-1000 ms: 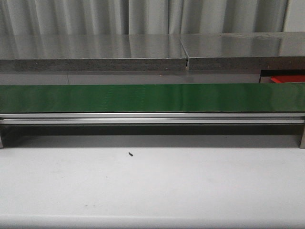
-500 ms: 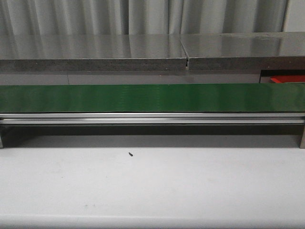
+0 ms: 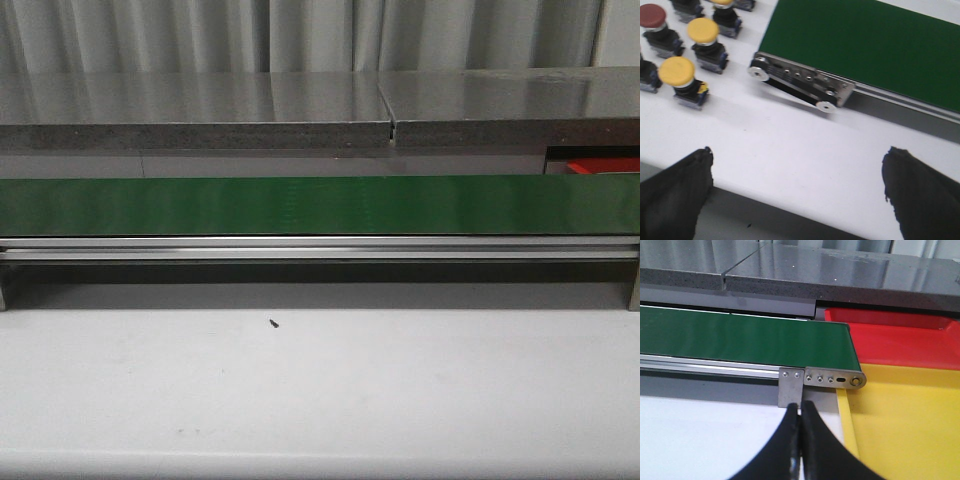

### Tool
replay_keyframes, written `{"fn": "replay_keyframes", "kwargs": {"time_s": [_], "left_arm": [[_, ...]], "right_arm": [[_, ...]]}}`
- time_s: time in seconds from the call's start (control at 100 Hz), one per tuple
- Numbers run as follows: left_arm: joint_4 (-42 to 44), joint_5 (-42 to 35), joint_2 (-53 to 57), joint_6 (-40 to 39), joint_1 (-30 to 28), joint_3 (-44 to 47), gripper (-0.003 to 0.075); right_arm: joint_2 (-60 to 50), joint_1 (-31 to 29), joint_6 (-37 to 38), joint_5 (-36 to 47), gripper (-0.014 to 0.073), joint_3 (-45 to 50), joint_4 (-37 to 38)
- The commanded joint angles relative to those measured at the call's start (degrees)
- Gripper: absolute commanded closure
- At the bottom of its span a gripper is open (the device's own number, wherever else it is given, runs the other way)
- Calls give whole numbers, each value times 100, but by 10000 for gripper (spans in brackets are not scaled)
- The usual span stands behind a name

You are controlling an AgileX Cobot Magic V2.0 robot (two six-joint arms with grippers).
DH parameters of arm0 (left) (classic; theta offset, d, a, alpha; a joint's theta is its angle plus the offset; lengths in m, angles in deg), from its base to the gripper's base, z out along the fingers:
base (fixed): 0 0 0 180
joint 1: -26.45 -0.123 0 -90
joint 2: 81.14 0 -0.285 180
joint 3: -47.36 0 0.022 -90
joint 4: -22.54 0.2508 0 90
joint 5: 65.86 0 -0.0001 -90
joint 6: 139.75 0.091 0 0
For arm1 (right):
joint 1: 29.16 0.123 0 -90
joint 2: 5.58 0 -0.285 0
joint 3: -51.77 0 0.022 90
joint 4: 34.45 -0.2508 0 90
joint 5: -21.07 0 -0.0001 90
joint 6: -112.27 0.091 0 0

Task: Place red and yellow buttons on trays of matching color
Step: 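Move the left gripper down over a yellow-capped button on the table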

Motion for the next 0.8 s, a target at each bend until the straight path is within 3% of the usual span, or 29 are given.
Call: {"fn": "replay_keyframes", "kwargs": {"time_s": [0.0, 0.21, 0.79], "left_arm": [[-7, -446, -398, -85, -488, -328, 83], [-248, -695, -1453, -85, -1477, -608, 83], [-153, -959, -3822, -85, -1537, -1782, 83]], "right_arm": [[-96, 19, 0, 448, 662, -2, 54], [-96, 19, 0, 448, 662, -2, 54], [-96, 19, 0, 448, 662, -2, 54]]}}
